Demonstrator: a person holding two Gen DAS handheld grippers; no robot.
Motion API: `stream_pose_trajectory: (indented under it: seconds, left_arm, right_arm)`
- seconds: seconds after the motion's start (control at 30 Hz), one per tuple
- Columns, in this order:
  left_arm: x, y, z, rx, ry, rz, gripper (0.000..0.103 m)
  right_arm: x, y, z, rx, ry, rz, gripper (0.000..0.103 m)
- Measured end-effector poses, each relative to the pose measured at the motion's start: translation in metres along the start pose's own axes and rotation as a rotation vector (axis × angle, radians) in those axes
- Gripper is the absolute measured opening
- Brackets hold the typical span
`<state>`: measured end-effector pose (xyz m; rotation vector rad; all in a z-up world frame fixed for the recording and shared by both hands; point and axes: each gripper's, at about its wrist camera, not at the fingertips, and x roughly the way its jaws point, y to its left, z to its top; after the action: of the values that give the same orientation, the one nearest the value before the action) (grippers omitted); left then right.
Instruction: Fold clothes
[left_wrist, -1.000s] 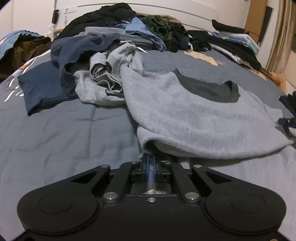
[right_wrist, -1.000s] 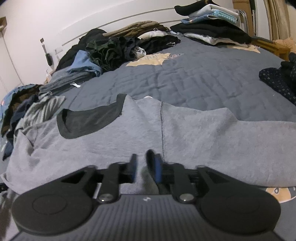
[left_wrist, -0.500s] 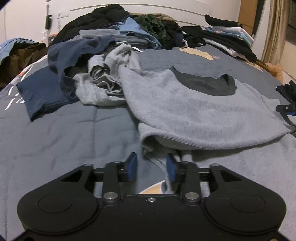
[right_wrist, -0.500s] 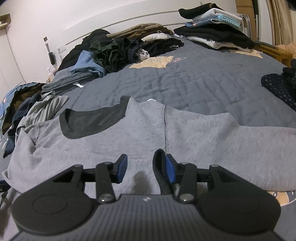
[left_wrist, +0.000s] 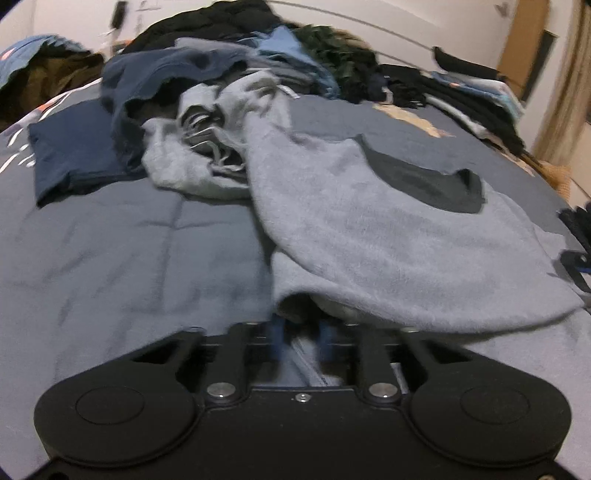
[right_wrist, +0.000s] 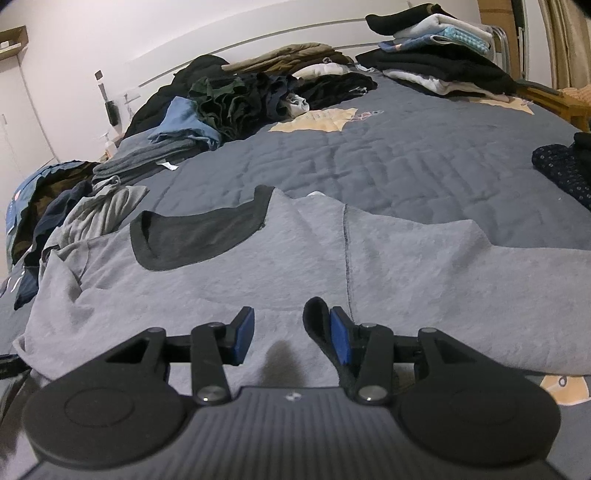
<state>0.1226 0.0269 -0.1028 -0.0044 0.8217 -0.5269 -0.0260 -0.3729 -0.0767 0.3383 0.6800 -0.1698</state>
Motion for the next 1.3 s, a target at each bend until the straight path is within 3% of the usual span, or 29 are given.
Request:
stream_pose_trajectory:
  seconds: [0.23,0.27,0.33,0.37,0.43,0.53,0.6,0.63,0.7,0.73,0.83,0.93,1.0,1.07,1.3]
  left_arm:
    - [-0.025,0.014,0.009,0.025,-0.063,0.086,0.008]
    - [-0.03,0.017,0.011,0.027,-0.076,0.107,0.0]
    - [-0.041,0.021,0.014,0.078,-0.107,0.231,0.0]
    - [-0.044,0.027,0.015,0.077,-0.106,0.246,0.0]
    - [-0.05,0.045,0.016,-0.007,-0.082,0.172,0.0]
    - [-0.053,0.043,0.014,0.021,-0.08,0.133,0.002]
    - [-0.052,0.034,0.012,0.075,-0.082,0.122,0.006]
    - [-0.051,0.029,0.01,0.094,-0.085,0.11,0.013]
    - [-0.043,0.014,0.007,0.166,-0.087,0.115,0.044]
    - [-0.041,0.007,0.005,0.214,-0.101,0.131,0.05]
    - [-0.029,-0.01,0.0,0.321,-0.126,0.165,0.054]
    - [-0.014,-0.019,-0.003,0.386,-0.134,0.187,0.05]
    - [-0.004,-0.024,-0.005,0.417,-0.136,0.198,0.041]
    - [0.0,-0.025,-0.007,0.421,-0.137,0.19,0.019]
    - [-0.012,-0.008,-0.008,0.363,-0.122,0.176,0.01]
  right_arm:
    - [0.007,0.002,-0.007,-0.034,0.008,-0.012,0.044]
    - [0.009,0.001,-0.009,-0.037,0.013,-0.02,0.044]
    - [0.012,0.0,-0.011,-0.04,0.021,-0.034,0.044]
    - [0.014,-0.002,-0.012,-0.04,0.024,-0.038,0.044]
    - [0.014,-0.003,-0.012,-0.034,0.025,-0.038,0.044]
    - [0.013,-0.002,-0.012,-0.033,0.025,-0.037,0.044]
    - [0.012,-0.001,-0.012,-0.033,0.024,-0.033,0.044]
    - [0.012,0.0,-0.012,-0.033,0.024,-0.032,0.044]
    - [0.012,0.0,-0.012,-0.035,0.025,-0.03,0.044]
    - [0.012,0.0,-0.012,-0.036,0.025,-0.029,0.044]
    - [0.012,-0.001,-0.011,-0.036,0.022,-0.03,0.044]
    - [0.012,-0.002,-0.01,-0.027,0.021,-0.032,0.044]
    - [0.013,-0.002,-0.01,-0.029,0.025,-0.031,0.044]
    - [0.015,-0.001,-0.01,-0.039,0.025,-0.034,0.044]
    - [0.015,-0.004,-0.011,-0.032,0.027,-0.029,0.044]
